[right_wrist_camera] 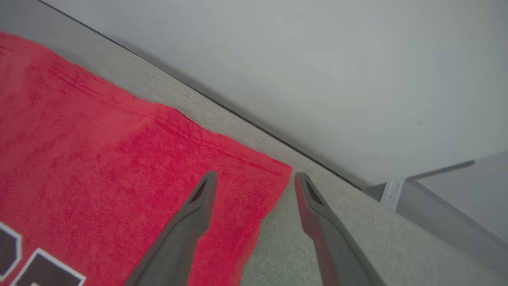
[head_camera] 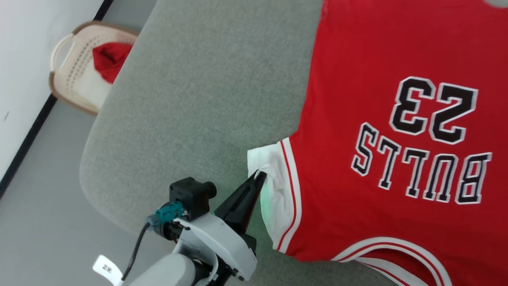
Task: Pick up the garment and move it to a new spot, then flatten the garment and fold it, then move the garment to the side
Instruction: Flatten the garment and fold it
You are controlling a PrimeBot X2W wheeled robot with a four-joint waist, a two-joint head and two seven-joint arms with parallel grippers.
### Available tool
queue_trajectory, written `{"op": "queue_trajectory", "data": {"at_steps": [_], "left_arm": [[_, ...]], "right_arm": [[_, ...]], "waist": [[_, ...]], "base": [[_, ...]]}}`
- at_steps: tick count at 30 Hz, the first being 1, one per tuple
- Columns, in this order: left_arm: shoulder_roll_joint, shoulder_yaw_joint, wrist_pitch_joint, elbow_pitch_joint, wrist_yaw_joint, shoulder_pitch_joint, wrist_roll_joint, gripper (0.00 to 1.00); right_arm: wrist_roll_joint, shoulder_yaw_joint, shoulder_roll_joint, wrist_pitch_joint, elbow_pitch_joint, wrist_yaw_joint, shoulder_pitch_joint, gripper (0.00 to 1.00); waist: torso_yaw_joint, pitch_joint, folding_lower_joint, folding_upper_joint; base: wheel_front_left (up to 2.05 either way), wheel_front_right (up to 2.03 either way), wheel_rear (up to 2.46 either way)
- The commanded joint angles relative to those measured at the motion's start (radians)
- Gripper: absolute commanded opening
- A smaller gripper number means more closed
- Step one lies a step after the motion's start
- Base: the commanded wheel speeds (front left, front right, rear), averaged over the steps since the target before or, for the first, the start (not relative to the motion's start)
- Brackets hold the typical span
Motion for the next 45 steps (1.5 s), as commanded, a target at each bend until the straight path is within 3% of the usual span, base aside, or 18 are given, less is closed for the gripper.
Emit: {"op": "queue_trajectory", "data": {"at_steps": [1, 8, 19, 20, 21, 22, 30, 38, 45], "left_arm": [[-0.013, -0.002, -0.008, 0.007, -0.005, -0.002, -0.003, 0.00], [-0.035, -0.009, -0.038, 0.019, -0.013, 0.009, -0.006, 0.00], [-0.049, -0.011, -0.057, 0.033, -0.020, 0.007, -0.014, 0.00], [-0.049, -0.010, -0.058, 0.035, -0.021, 0.006, -0.015, 0.00], [-0.050, -0.010, -0.059, 0.036, -0.022, 0.005, -0.014, 0.00], [-0.051, -0.010, -0.059, 0.038, -0.022, 0.004, -0.016, 0.00], [-0.054, -0.007, -0.052, 0.074, -0.040, -0.020, -0.030, 0.00], [-0.044, -0.004, -0.035, 0.128, -0.064, -0.042, -0.043, 0.00], [-0.001, 0.026, -0.031, 0.139, -0.043, -0.020, -0.057, 0.00]], "right_arm": [[0.000, 0.006, 0.009, 0.040, 0.042, -0.001, -0.031, 1.00], [-0.093, -0.029, 0.070, 0.220, 0.288, -0.001, -0.184, 1.00], [-0.299, -0.141, 0.154, 0.356, 0.572, -0.001, -0.252, 1.00], [-0.314, -0.145, 0.158, 0.369, 0.584, -0.001, -0.255, 0.62], [-0.325, -0.145, 0.164, 0.372, 0.587, -0.001, -0.256, 0.16], [-0.331, -0.142, 0.170, 0.378, 0.589, -0.001, -0.257, 0.00], [-0.333, -0.165, 0.171, 0.344, 0.564, -0.001, -0.264, 0.00], [-0.257, -0.138, 0.161, 0.298, 0.476, -0.001, -0.227, 0.00], [-0.056, -0.076, 0.152, 0.333, 0.299, -0.001, -0.096, 0.00]], "waist": [[0.045, 0.059, 0.0000, 0.0000], [0.048, 0.114, 0.0000, 0.0000], [0.048, 0.150, 0.0000, 0.0000], [0.047, 0.150, 0.0000, 0.0000], [0.047, 0.150, 0.0000, 0.0000], [0.046, 0.150, 0.0000, 0.0000], [0.046, 0.118, 0.0000, 0.0000], [0.033, 0.042, 0.0000, 0.0000], [-0.056, -0.031, 0.0000, 0.0000]], "base": [[0.00, 0.00, 0.00], [0.00, 0.00, 0.00], [0.00, 0.00, 0.00], [0.00, 0.00, 0.00], [0.00, 0.00, 0.00], [0.00, 0.00, 0.00], [0.00, 0.00, 0.00], [0.00, 0.00, 0.00], [0.00, 0.00, 0.00]]}}
